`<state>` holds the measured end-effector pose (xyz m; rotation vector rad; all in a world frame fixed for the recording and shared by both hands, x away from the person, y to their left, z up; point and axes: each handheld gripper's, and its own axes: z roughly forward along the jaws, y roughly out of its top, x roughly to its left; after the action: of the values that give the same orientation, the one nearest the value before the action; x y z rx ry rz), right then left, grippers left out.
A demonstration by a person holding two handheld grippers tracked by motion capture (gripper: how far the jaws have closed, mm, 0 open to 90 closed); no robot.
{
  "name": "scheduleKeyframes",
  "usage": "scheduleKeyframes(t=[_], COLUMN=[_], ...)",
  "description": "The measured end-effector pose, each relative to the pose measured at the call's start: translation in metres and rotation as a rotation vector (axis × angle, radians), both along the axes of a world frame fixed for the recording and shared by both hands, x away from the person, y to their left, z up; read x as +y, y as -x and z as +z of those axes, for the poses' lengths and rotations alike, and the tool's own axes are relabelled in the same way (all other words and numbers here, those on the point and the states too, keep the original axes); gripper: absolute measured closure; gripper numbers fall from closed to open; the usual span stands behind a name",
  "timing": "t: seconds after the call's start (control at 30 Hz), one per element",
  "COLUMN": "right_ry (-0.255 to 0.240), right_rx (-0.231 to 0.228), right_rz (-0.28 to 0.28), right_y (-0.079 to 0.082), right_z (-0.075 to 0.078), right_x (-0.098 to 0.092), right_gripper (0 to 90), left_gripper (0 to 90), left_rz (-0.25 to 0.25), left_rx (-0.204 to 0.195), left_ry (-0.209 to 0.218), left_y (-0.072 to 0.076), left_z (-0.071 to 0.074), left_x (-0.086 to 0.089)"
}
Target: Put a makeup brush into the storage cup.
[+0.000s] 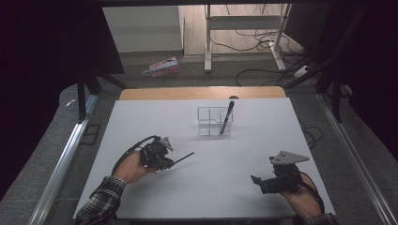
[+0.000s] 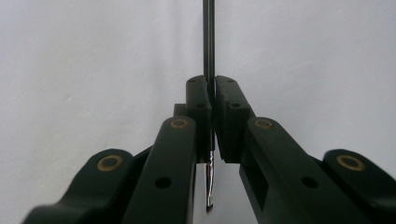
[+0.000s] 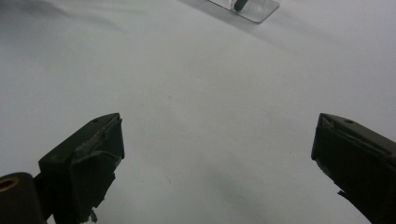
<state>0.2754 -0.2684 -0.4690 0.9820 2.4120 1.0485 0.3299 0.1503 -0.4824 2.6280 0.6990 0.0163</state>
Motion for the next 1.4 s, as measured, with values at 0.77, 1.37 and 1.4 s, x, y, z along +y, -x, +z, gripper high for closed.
scheduleKeyframes(t=[0.77, 1.37, 1.4], right_ry=[0.002, 0.009, 0.009], right_rx=[-0.006, -0.023, -0.024], right_rz=[0.008, 0.036, 0.037], right_y=[0.000, 0.001, 0.001], right_z=[0.002, 0.003, 0.003], right_x=[0.000, 0.003, 0.004], right_gripper=[2.3, 2.2, 2.1], left_gripper=[85.8, 85.8, 85.8], left_rz=[0.012, -0.012, -0.016], left_rx=[-0.118, -0.150, -0.150], left_ry=[0.166, 0.207, 0.205], left_y=[0.041, 0.070, 0.070], left_z=[0.002, 0.006, 0.006], left_x=[0.008, 0.000, -0.001])
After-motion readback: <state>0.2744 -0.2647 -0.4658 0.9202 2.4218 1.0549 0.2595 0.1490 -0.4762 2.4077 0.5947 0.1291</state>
